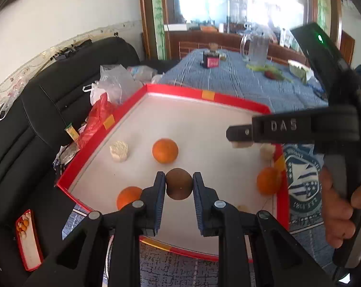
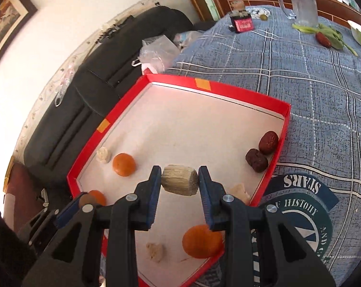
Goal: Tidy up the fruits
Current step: 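Carry the brown fruit and yam piece to the tray and release both, then move both open tools back toward the remaining red date and small fruit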
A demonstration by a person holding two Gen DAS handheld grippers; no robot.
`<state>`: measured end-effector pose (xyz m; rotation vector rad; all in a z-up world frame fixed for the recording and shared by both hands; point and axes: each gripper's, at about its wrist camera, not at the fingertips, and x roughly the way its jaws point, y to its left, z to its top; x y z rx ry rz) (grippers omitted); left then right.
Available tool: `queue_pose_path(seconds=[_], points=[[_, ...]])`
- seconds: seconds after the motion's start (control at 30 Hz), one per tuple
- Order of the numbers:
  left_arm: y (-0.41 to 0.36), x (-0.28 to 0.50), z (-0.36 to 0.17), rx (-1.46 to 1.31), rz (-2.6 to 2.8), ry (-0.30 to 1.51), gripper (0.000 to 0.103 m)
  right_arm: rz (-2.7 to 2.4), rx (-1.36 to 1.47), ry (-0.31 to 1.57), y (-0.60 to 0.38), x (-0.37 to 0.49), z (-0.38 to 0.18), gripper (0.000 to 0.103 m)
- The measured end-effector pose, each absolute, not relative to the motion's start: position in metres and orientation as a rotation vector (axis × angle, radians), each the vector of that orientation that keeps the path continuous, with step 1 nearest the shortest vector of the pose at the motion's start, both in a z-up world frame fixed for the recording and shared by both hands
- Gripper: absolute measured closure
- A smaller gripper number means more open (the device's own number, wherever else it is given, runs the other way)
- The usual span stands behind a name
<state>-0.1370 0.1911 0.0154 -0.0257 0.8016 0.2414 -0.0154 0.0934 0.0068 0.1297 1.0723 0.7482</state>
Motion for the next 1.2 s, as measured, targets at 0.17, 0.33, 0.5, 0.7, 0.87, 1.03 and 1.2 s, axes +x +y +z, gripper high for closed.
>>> queue_pose_path(seconds=[0.17, 0.33, 0.5, 0.7, 0.87, 1.03, 1.2], points=[[0.187, -0.133, 0.007, -0.001, 0.239, 0.836, 0.081, 0.711, 0.131, 1.112, 0.097, -0.007, 0.0, 0.069], [0.186, -0.128, -0.001, -0.004, 0.255, 0.874, 0.081, 0.686, 0.142, 1.16, 0.098, -0.003, -0.009, 0.069], [0.187, -0.127, -0.005, -0.01, 0.276, 0.904, 0.077, 0.685, 0.15, 1.186, 0.102, -0.003, -0.012, 0.068], [0.188, -0.139, 0.006, -0.036, 0.325, 0.881, 0.054, 0.736, 0.25, 1.216, 0.092, -0.001, -0.012, 0.065], [0.178, -0.145, 0.019, -0.032, 0.335, 0.838, 0.049, 0.77, 0.364, 1.089, 0.048, -0.007, 0.009, 0.062], [0.152, -0.139, 0.031, 0.003, 0.3, 0.812, 0.048, 0.696, 0.412, 0.979, -0.021, -0.014, 0.025, 0.059], [0.11, -0.124, 0.04, 0.056, 0.226, 0.79, 0.046, 0.553, 0.484, 0.924, -0.107, -0.011, 0.028, 0.058]])
